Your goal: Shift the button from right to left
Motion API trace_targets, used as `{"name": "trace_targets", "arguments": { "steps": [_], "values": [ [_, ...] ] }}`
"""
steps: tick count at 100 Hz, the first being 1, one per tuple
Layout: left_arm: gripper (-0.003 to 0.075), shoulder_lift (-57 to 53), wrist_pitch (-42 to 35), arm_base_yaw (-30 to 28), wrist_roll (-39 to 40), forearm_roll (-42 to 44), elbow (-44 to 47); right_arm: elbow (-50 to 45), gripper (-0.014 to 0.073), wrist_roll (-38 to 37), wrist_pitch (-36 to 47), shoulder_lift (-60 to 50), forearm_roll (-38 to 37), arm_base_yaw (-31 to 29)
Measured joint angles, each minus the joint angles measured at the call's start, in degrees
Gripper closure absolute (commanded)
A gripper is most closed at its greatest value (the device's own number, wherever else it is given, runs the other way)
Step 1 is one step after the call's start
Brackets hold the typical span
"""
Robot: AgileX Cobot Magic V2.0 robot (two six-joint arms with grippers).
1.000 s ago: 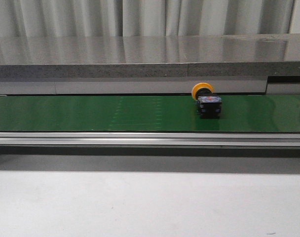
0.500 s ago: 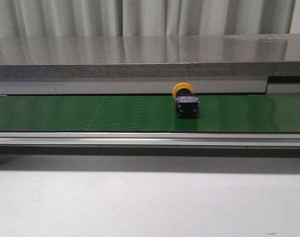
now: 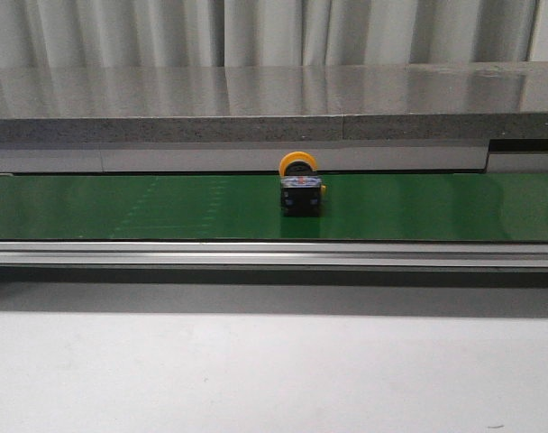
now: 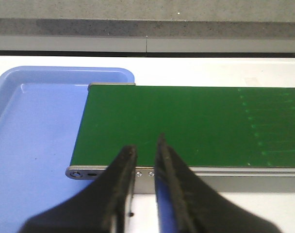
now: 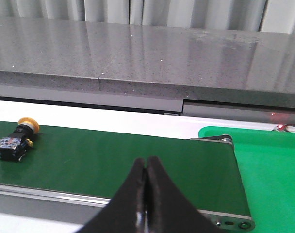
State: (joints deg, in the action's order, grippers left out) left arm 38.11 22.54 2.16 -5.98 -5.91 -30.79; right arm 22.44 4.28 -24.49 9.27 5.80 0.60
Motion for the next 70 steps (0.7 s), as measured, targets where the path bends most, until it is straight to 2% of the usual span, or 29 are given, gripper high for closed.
{"name": "trace_targets", "arguments": {
  "steps": [9, 16, 29, 50, 70],
  "values": [
    [0.0225, 4.30, -0.01, 0.00, -0.94, 0.00, -2.94, 0.00, 0.0661, 0.00, 0.00, 0.00, 0.00, 0.00],
    [0.0162, 7.43, -0.01, 0.10, -1.31, 0.00, -5.25, 0.00, 0.0661, 0.00, 0.00, 0.00, 0.00, 0.00],
    [0.0164, 13.54, 0.02, 1.67, -1.44, 0.00, -9.75, 0.00, 0.0661, 0.00, 0.00, 0.00, 0.00, 0.00],
    [0.0164, 24.62, 0.11, 8.46, -1.51, 0.00, -18.67, 0.00, 0.0661, 0.00, 0.00, 0.00, 0.00, 0.00],
    [0.0164, 36.08, 5.95, 14.67, -1.51, -0.80, -29.38, 0.00, 0.0661, 0.00, 0.00, 0.00, 0.00, 0.00]
  ]
}}
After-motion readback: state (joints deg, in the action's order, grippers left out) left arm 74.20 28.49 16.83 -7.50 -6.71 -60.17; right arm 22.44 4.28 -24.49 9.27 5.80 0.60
